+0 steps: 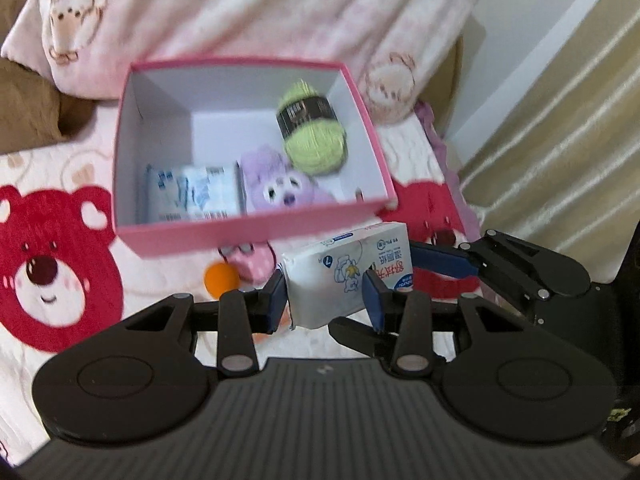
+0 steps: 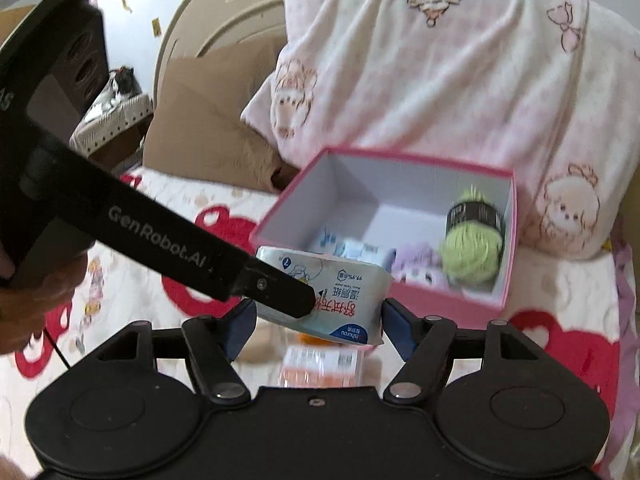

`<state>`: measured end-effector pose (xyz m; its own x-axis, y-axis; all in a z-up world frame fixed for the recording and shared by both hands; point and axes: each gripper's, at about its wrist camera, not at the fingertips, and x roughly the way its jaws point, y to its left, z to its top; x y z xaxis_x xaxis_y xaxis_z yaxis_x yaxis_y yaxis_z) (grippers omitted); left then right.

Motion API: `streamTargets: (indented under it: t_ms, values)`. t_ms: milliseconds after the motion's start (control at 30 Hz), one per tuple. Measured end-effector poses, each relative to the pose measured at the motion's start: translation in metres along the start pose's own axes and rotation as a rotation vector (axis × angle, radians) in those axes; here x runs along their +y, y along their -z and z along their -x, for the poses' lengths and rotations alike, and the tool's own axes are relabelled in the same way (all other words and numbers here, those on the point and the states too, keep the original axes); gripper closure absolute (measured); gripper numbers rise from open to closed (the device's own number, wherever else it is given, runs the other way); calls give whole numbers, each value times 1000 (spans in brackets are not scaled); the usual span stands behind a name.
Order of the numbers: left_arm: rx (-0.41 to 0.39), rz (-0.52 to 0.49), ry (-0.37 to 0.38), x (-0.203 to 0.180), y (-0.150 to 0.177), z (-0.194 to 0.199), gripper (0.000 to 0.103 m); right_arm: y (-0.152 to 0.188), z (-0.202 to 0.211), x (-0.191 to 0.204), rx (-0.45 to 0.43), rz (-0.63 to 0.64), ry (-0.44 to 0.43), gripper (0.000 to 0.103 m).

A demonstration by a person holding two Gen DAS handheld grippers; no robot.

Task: Organize objects
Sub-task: 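Carry the wet-wipe pack into the pink box beside the tissues and release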

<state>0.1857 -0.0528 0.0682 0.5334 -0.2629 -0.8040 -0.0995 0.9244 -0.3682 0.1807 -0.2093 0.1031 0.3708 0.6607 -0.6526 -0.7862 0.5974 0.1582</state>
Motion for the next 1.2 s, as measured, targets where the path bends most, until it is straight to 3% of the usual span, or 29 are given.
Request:
streamTargets:
  t_ms: [233,433,633,800,967,1100,1200]
  values:
    - [-47,47,-32,21,-43,-9,64,-39,-33,-20,13,-46,-32,28]
    - [-12,115,-79,52,-69,-44,64,-55,-90,-40,87,-112,-73,29]
    - [25,151,-129,83,-84,-85,64,-49,-148,-53,155,-180,-91,30]
    - [54,163,-151,102,-84,-113,64,-39,-182,-63,195,-225,-92,38]
    - [63,128,-181,109,-83,-132,64,-34,-205,-68,225,-231,-93,40]
    - [117,162,-200,112,-82,-146,64,-29,-218,-69,258,-232,-91,40]
    - [120,99,-259,104,-84,-154,63,-26,-223,-70,266,-242,-99,40]
